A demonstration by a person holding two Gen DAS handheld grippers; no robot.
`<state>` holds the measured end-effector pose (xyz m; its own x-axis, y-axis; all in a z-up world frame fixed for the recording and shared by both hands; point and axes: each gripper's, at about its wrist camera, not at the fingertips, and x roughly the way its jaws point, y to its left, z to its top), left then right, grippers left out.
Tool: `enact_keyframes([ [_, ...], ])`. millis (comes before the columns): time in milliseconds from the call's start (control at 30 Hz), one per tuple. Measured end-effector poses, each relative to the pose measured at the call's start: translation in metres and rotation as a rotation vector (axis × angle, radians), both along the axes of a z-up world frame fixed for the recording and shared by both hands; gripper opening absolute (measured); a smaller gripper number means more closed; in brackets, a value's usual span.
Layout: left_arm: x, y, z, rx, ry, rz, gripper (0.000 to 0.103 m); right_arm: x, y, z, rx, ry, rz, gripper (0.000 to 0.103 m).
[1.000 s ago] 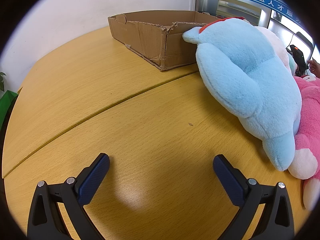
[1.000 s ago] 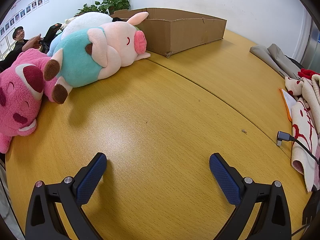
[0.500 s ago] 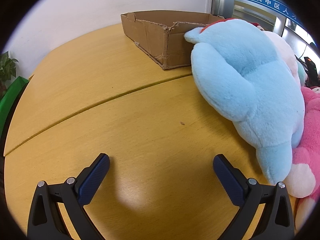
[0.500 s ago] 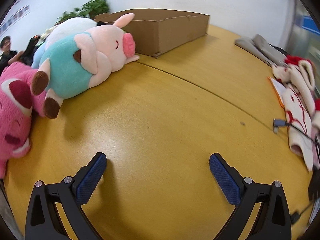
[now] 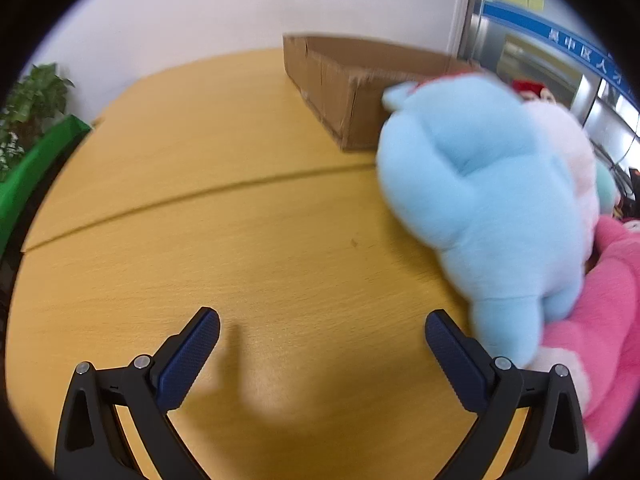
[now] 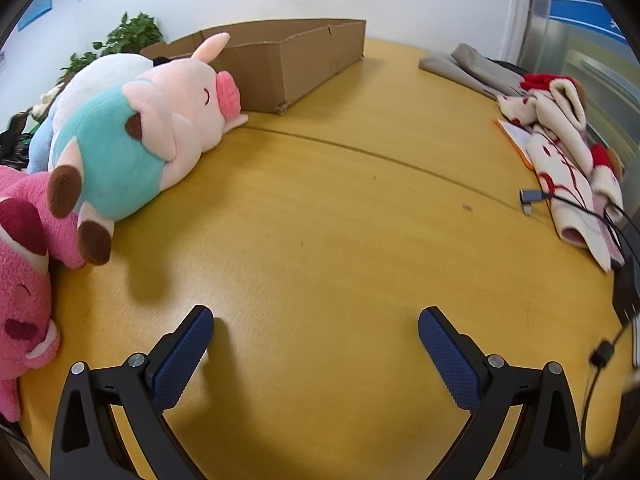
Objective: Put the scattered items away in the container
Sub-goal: 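Move both grippers onto the pink strawberry bear and close on it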
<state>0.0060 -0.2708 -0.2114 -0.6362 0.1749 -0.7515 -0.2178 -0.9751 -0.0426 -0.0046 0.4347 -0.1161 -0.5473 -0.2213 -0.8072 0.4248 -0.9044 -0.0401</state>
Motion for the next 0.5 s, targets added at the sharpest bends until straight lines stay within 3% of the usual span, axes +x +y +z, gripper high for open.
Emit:
enact_keyframes([
  [100,0.026,0.002,0.043,0.057,0.1,0.039,0.102,0.024,-0.003,0.023,-0.054,0.065,-0.021,0.103],
  [167,0.044,0.007,0.085,0.105,0.142,0.016,0.102,0.045,-0.006,0.051,-0.187,0.125,-0.033,0.103],
  [267,0.052,0.056,0.135,0.155,0.157,-0.066,0.102,0.074,-0.02,0.089,-0.359,0.212,-0.027,0.103],
  [400,0.074,0.132,0.148,0.293,0.09,-0.234,0.102,0.095,-0.056,0.116,-0.514,0.27,0.005,0.103],
  [500,0.068,0.168,0.13,0.381,-0.004,-0.276,0.102,0.105,-0.086,0.113,-0.585,0.226,0.029,0.103],
])
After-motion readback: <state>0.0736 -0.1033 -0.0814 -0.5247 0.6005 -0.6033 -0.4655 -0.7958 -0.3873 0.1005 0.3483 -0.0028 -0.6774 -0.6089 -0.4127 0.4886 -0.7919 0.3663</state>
